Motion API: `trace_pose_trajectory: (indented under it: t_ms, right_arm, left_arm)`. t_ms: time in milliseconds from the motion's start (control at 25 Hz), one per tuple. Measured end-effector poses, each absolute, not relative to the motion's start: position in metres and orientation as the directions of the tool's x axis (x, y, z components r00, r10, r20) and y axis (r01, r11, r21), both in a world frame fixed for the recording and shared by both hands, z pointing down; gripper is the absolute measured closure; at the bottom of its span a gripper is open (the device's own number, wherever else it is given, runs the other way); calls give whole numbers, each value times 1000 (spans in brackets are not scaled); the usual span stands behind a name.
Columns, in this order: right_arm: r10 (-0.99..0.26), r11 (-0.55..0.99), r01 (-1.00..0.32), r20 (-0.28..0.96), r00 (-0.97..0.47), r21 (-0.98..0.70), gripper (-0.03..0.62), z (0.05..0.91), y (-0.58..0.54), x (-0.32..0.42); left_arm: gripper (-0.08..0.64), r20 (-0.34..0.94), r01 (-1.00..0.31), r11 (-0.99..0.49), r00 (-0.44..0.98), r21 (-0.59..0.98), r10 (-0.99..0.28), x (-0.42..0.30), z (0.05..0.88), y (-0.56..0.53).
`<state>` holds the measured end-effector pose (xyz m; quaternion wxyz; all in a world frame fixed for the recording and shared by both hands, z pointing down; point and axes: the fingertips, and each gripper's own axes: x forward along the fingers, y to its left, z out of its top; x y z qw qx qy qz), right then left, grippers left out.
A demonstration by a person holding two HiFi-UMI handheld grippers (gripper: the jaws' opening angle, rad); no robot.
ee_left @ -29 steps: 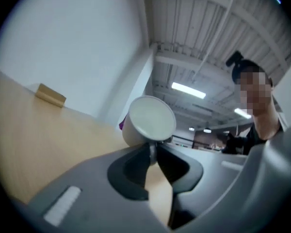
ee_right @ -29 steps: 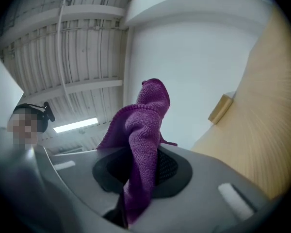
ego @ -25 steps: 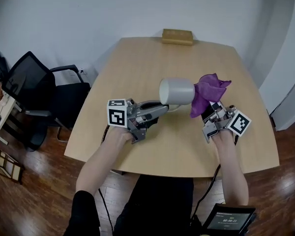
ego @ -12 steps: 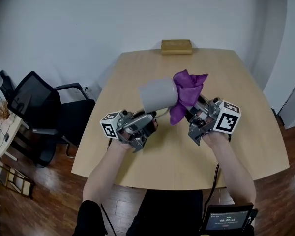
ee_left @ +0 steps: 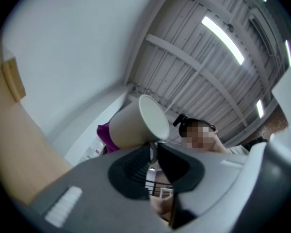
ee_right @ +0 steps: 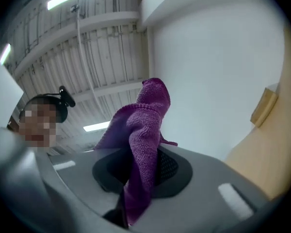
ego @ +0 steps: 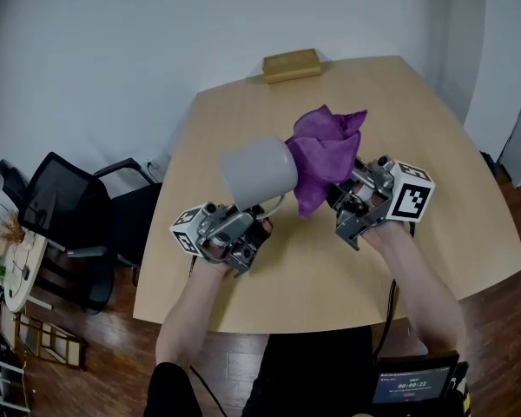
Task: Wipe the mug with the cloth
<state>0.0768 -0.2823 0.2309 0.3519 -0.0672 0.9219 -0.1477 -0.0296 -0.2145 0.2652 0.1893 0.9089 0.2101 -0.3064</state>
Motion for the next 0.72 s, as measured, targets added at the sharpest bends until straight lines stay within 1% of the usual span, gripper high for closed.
trace_pose_trajectory:
  t_ms: [120,280,360,480,560,640,720]
  right_arm:
    - [-176,941,47,-601,-780,-335,532,246,-272,59]
    - [-166,938,65,-605,-779,-341,532,250,-274,63]
    - [-164,937,71,-611,-775,-342,532,248,-274,64]
    - [-147,945,68,-600,-786,-319,532,247,-269,62]
    - [-133,952,63,-587,-799,-300,532,246,-263,58]
    - [-133,957,46,-573,-808,-287,532,246,-261,56]
    - [-132,960,36,-565,-814,-276,532,246,-260,55]
  left_arm:
    - [486,-618,492,-833,745,255,251,-24,278,-215]
    - [482,-586,418,-854,791,309,176,-21,284,-228]
    - [480,-563,357,-878,817,320,126,-19,286,-234]
    - [472,-509,213,-920,861,330,16,-18,291,-248]
    - [469,-487,151,-930,873,334,-33,-19,294,-255]
    - [467,-480,140,-930,876,339,-43,-20,293,-257]
    - [474,-501,173,-921,865,349,-27,-23,291,-255]
